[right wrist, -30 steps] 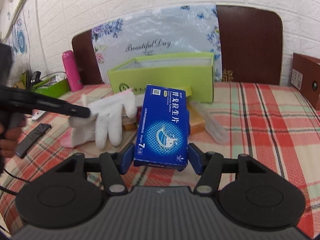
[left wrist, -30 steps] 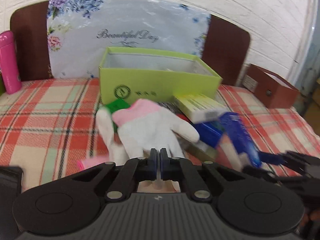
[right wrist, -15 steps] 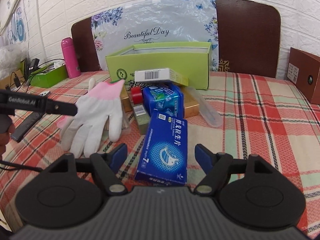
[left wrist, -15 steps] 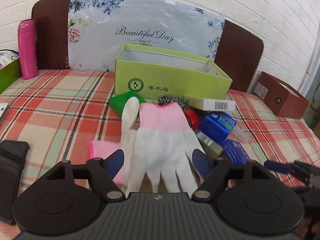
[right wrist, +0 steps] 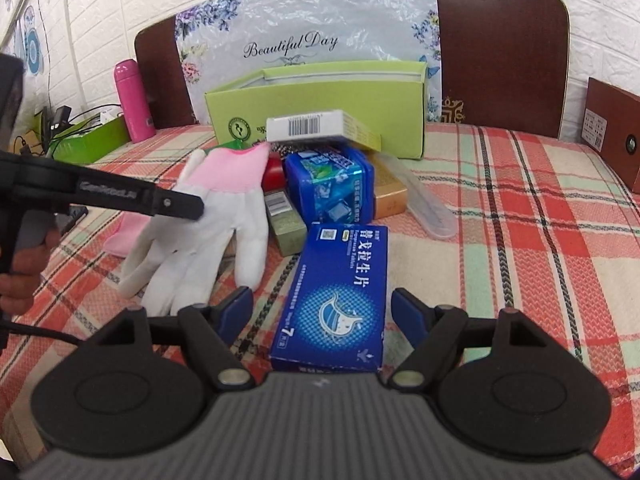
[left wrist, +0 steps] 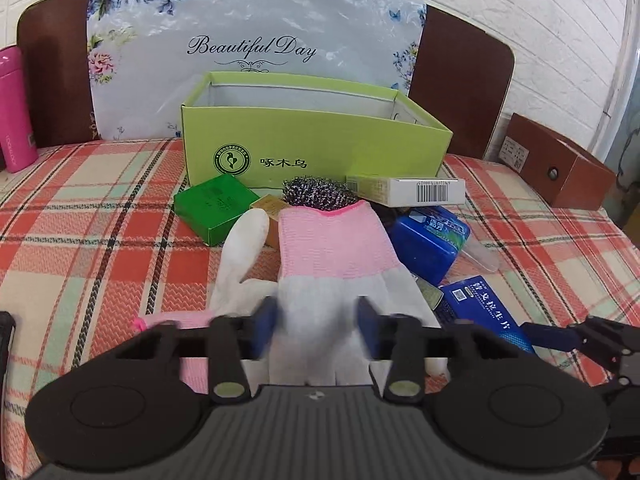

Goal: Organize objects
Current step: 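Grasp the blue medicine box with the right gripper while the left grasps a pink-cuffed white glove, then lift the glove and blue box into the storage box and open both grippers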

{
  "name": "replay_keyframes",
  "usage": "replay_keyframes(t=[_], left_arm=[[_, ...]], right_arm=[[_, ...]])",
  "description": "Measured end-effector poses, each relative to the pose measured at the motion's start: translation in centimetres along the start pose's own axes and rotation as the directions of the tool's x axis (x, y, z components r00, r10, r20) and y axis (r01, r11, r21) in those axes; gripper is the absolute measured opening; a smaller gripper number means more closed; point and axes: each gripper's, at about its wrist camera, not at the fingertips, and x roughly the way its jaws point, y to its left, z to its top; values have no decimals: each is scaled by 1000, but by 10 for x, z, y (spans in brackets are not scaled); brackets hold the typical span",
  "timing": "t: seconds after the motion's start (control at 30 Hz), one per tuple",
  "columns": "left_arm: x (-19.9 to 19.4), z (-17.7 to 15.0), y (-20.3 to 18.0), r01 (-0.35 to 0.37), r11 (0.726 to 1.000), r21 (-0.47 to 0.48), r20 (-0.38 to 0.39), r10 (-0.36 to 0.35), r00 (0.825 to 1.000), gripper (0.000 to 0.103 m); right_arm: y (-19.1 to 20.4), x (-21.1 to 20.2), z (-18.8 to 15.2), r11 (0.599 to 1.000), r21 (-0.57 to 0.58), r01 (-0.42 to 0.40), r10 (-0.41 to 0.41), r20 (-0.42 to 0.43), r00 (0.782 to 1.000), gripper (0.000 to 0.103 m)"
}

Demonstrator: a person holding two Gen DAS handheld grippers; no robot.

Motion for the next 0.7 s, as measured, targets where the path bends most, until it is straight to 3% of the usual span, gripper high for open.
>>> replay_keyframes(t=[0.07,0.2,0.3,0.37,0.43,0.5,0.7], left_arm=[[-2,-1,-3,11,1000,-9,4,-11,1000,69],[-1,-1,-11,57,998,27,-28,-56,998,38],[7,-3,-12,60,998,28,-47,-59,997,39],[11,-4,-13,45,999,18,-48,-45,998,46],[11,-6,-15,56,998,17,-50,-55,997,42],[10,-6,-17,88,996,29,-64,-86,994,9],[-6,-4,-16,125,992,22,-38,-124,992,5]], right_arm=[[1,4,0,1000,-2,4,-4,-15,1000,76],[3,5,-2,1000,-13,17,-17,-17,1000,76],[3,6,-3,1000,-9,16,-17,-29,999,76],[4,7,-3,1000,-12,21,-21,-32,999,76],[5,8,-3,999,-17,28,-28,-34,999,76],[6,7,-3,999,-22,37,-37,-31,999,64],[2,-1,1,999,-14,29,-29,-7,1000,59]])
